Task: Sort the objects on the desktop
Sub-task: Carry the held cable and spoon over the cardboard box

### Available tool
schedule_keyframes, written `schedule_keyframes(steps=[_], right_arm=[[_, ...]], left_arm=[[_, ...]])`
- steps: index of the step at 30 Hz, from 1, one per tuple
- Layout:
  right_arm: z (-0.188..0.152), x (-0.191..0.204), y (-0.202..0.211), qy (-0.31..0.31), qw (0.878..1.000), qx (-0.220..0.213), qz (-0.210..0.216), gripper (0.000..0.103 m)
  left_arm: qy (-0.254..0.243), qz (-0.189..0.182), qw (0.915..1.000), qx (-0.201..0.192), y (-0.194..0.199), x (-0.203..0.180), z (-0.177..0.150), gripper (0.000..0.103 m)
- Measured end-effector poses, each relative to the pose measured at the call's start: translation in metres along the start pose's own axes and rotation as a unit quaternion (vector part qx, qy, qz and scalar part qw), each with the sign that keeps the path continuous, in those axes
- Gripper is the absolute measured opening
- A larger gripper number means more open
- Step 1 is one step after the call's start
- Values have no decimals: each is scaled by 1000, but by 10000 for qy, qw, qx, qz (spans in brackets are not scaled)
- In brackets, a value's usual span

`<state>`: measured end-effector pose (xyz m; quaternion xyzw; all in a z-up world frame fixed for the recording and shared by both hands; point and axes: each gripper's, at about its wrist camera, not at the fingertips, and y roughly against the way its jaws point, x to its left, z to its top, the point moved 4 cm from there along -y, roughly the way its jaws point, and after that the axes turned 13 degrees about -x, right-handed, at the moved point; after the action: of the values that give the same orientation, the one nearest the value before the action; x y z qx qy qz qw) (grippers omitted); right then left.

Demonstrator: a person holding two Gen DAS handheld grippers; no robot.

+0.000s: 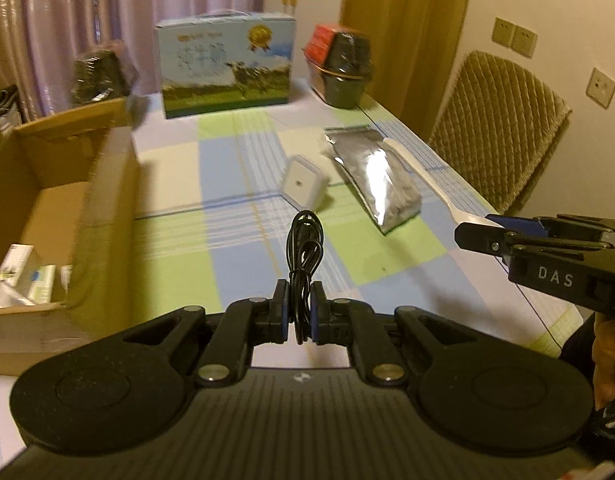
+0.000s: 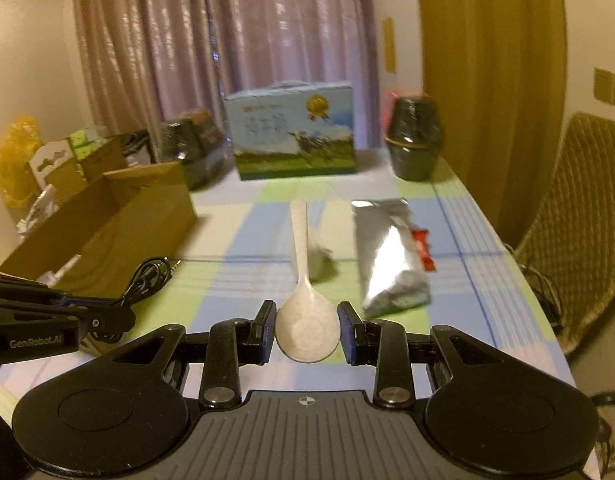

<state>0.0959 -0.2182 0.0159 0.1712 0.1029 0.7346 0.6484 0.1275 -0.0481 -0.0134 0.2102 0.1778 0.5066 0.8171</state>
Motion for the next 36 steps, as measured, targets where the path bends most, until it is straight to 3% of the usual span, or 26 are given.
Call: schedule_keyframes(steps=[12, 20, 28, 36], right_arm=[[28, 67, -19, 321, 9977, -170, 572, 30], [40, 122, -36, 498, 9930, -209, 1053, 30], [51, 183, -64, 528, 9864, -200, 1542, 30], [47, 230, -98, 557, 9825, -89, 1773, 30]], left_arm=[[161, 430, 9982, -377, 40, 53, 23, 7], [254, 921, 9937, -588, 67, 114, 39, 7], [242, 1400, 9885, -525, 80, 184, 44, 7], [300, 1608, 9856, -427, 77, 230, 42, 7]])
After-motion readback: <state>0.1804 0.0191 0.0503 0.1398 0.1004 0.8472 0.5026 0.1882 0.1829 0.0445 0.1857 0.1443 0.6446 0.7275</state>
